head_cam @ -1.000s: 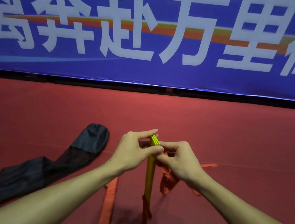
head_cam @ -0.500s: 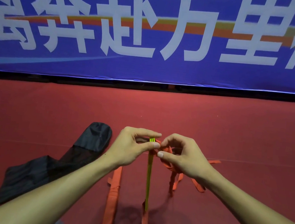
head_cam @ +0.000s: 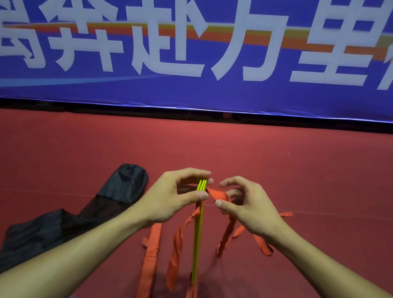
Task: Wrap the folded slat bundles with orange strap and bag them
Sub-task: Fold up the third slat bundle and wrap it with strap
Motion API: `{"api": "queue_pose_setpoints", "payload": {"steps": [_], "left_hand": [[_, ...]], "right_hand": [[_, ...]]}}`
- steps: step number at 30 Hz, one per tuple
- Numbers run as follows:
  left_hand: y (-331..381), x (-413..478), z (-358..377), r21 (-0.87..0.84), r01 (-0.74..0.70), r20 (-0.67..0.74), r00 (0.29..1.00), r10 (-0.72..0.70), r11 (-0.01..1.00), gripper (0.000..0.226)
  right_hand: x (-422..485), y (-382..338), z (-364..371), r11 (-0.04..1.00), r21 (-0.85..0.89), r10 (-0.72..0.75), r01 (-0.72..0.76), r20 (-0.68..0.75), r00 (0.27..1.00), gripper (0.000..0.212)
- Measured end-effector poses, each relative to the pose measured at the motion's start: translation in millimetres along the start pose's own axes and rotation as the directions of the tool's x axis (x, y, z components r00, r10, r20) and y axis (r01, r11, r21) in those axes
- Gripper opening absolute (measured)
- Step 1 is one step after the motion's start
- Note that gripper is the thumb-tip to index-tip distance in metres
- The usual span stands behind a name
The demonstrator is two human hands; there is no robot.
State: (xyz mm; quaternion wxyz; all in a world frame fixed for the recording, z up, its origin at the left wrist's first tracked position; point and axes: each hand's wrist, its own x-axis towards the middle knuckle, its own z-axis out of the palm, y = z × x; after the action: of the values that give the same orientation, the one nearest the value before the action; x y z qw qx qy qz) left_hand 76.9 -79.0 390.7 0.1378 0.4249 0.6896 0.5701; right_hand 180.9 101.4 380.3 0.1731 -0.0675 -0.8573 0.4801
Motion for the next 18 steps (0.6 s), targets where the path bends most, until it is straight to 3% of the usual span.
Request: {"api": "queue_pose_setpoints", "payload": {"steps": [6, 10, 13, 18], "left_hand": [[0.9, 1.2, -4.3, 0.043, 0.010, 0.036, 0.999, -0.011, 0.999, 0.032], [2.3, 3.6, -8.2, 0.090, -0.001, 0.020, 1.000, -0.001, 0.996, 0.033], [3.7, 4.1, -10.1, 0.102, 0.003, 0.011, 1.000, -0.004, 0.995, 0.035], [2.2, 4.0, -8.7, 0.084, 0.008, -0.014, 1.000, -0.007, 0.996, 0.037]], "right_hand": [[2.0, 6.0, -2.0, 0.991, -0.131, 0.001, -0.007, -0.040, 0.999, 0.017], [4.1, 8.6, -3.2, 0.990, -0.139, 0.021, -0.029, -0.059, 0.998, 0.031], [3.3, 8.7, -4.7, 0.997, -0.067, 0.040, -0.045, -0.072, 0.997, 0.038], [3.6, 4.2, -3.7, 0.971, 0.213, 0.130, -0.113, -0.066, 0.989, 0.039]]}}
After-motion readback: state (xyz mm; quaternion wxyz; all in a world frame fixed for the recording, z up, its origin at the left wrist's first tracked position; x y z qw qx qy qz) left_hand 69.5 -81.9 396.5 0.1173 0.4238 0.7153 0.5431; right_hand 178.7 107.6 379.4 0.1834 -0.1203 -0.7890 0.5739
